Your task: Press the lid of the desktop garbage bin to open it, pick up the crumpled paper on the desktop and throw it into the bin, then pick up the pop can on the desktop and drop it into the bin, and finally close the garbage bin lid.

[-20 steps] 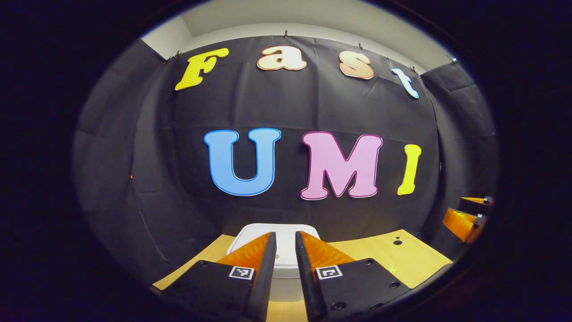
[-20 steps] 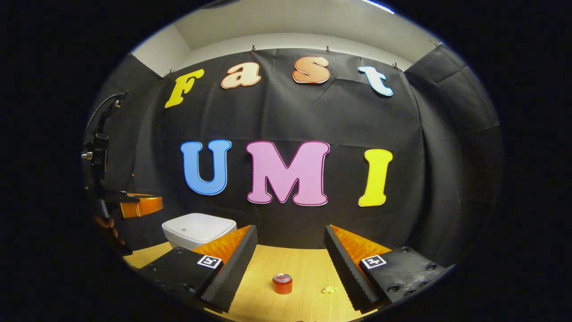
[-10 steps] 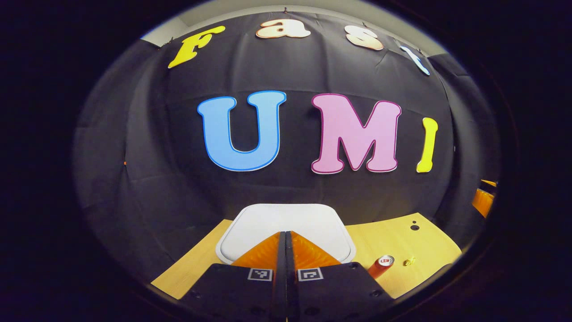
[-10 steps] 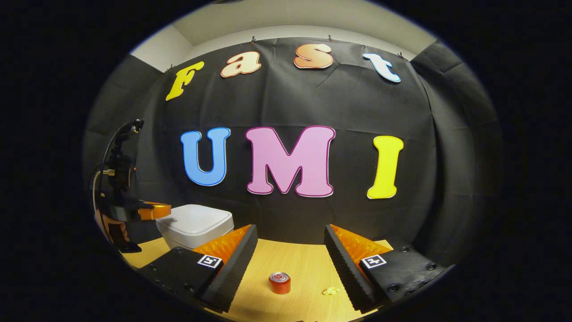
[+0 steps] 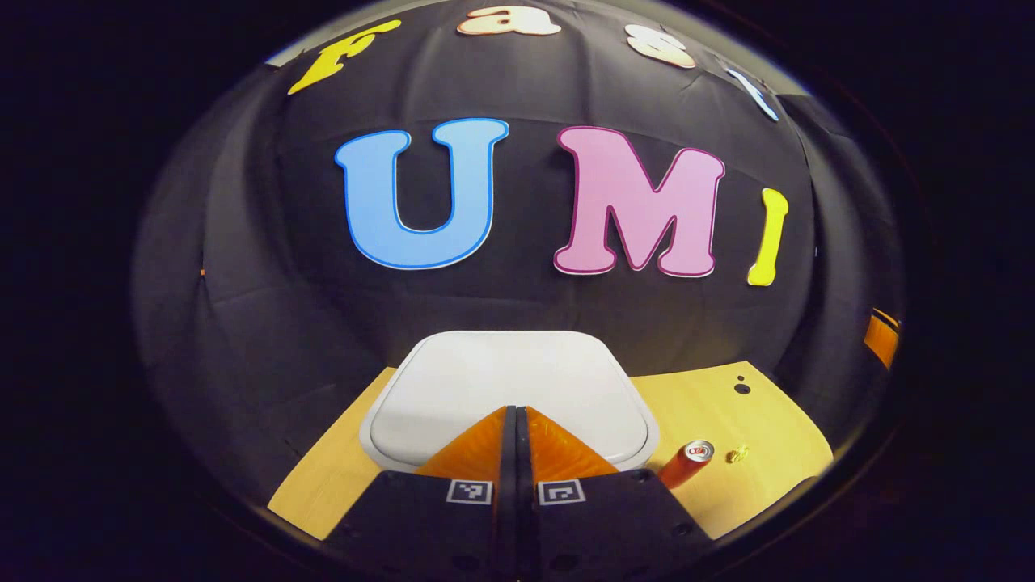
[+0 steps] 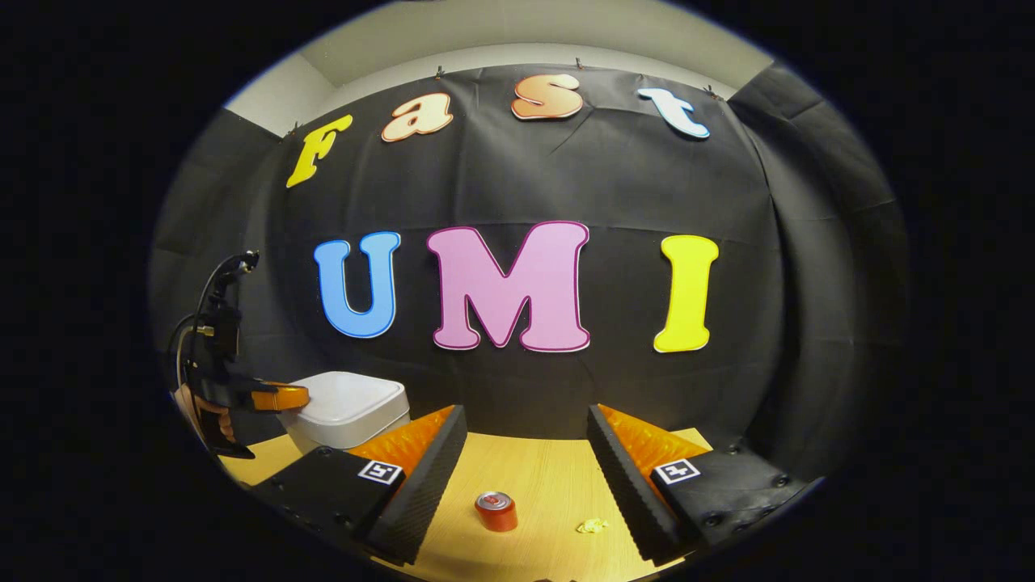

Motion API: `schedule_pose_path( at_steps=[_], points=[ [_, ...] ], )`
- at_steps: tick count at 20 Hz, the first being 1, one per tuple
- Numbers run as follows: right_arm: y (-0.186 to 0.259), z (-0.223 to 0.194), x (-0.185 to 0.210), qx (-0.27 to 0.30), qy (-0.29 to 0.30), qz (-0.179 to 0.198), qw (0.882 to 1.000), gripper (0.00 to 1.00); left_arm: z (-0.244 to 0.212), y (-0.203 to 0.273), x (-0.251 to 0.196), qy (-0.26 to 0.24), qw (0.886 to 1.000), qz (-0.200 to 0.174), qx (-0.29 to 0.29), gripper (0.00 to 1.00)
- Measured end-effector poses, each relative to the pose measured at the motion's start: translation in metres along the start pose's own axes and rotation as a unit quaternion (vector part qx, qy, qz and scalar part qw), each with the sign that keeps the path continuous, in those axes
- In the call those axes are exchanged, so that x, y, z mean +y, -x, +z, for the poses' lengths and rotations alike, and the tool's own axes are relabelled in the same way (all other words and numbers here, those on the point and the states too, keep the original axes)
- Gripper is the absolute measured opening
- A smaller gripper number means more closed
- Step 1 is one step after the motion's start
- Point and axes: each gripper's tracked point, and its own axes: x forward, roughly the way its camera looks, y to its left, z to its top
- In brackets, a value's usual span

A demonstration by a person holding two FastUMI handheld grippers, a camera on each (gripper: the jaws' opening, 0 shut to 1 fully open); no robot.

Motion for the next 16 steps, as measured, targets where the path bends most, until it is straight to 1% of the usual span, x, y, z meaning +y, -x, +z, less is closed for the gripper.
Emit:
schedule_pose_path(
  at_steps=[1,3,5,6,8,9,11,14,16],
  points=[
    [0.003,0.000,-0.001,-0.001,0.004,-0.003,1.000,0.96,0.000,0.001,0.001,-0.015,1.000,-0.002,-0.013,0.07],
    [0.009,0.001,-0.003,-0.004,0.013,-0.016,1.000,0.97,0.001,-0.001,0.000,-0.048,0.999,0.002,-0.021,0.07],
    [0.019,0.007,-0.005,-0.005,0.010,-0.032,0.999,0.97,0.008,0.001,-0.001,-0.065,0.997,0.011,-0.026,0.06],
    [0.025,0.013,-0.006,-0.010,0.007,-0.038,0.999,0.97,0.015,0.001,-0.004,-0.072,0.997,0.007,-0.031,0.06],
    [0.036,0.025,-0.006,-0.021,0.013,-0.049,0.998,0.96,0.028,0.010,-0.014,-0.063,0.997,0.000,-0.040,0.06],
    [0.042,0.030,-0.007,-0.025,0.021,-0.054,0.998,0.96,0.040,0.016,-0.017,-0.055,0.997,-0.004,-0.059,0.06],
    [0.055,0.043,-0.008,-0.038,0.036,-0.069,0.996,0.97,0.077,0.036,-0.025,-0.037,0.995,-0.008,-0.096,0.06],
    [0.070,0.055,0.003,-0.041,0.015,-0.076,0.996,0.96,0.111,0.072,-0.042,-0.003,0.991,-0.034,-0.128,0.06],
    [0.080,0.066,0.006,-0.050,0.016,-0.083,0.995,0.96,0.120,0.099,-0.050,0.010,0.988,-0.043,-0.145,0.06]
  ],
)
